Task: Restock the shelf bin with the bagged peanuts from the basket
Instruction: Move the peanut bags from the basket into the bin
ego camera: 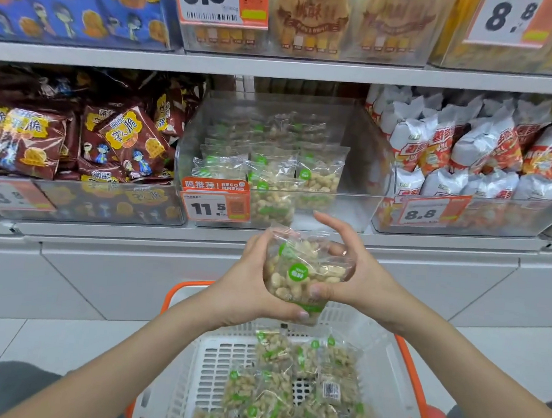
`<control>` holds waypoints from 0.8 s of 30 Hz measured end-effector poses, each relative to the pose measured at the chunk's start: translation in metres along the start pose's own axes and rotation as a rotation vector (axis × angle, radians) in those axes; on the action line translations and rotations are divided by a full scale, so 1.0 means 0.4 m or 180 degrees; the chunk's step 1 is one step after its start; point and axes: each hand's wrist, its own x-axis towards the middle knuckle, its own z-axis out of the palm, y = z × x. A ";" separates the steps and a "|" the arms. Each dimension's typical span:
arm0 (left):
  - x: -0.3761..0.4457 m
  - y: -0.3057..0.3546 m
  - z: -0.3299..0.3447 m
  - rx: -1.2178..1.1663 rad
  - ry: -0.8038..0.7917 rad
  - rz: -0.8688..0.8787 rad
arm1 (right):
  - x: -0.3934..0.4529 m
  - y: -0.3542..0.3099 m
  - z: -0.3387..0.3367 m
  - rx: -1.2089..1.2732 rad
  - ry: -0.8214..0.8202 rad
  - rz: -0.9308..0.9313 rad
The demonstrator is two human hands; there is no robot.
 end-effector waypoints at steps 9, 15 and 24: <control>0.006 0.013 -0.002 0.0205 -0.0288 0.0011 | -0.010 -0.033 0.019 -0.0267 0.0522 -0.0333; 0.069 0.014 -0.069 0.0866 0.0324 -0.0264 | 0.118 -0.165 -0.126 -0.0703 0.1774 -0.0828; 0.131 0.011 -0.155 0.1454 0.0528 -0.0194 | 0.302 -0.176 -0.226 -0.1756 0.1138 -0.0124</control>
